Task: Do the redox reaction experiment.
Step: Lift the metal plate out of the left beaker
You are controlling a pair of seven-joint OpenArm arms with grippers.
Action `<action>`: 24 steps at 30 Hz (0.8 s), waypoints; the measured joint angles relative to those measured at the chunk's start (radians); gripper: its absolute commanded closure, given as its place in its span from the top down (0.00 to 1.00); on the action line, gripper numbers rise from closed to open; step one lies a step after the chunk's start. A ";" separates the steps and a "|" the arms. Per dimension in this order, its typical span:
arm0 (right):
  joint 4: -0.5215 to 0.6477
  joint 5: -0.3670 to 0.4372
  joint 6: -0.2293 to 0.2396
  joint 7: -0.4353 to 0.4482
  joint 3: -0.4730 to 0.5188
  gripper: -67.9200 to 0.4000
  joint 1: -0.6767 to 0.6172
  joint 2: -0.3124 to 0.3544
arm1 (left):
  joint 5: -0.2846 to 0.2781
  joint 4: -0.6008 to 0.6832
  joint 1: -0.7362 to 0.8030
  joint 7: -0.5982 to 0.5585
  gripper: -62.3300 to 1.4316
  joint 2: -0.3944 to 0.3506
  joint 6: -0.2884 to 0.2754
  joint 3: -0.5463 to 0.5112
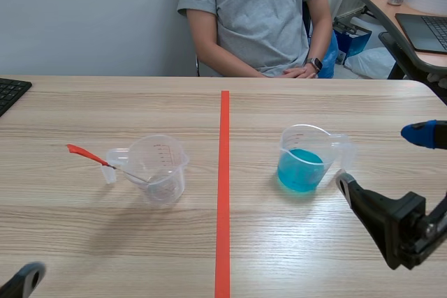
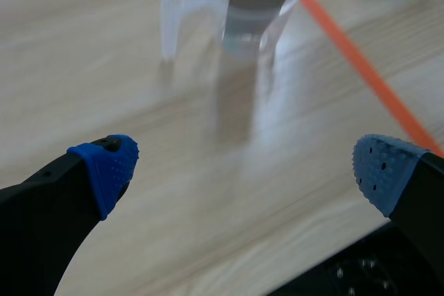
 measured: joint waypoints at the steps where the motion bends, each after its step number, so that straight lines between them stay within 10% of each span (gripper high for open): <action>1: 0.000 -0.024 0.003 0.000 -0.001 1.00 0.017 0.000 | 0.000 -0.035 0.019 -0.023 1.00 0.006 0.000 -0.003; 24: -0.005 -0.291 0.006 0.000 -0.513 1.00 0.440 -0.062 | 0.023 -0.766 -0.171 -0.190 1.00 0.174 -0.012 0.140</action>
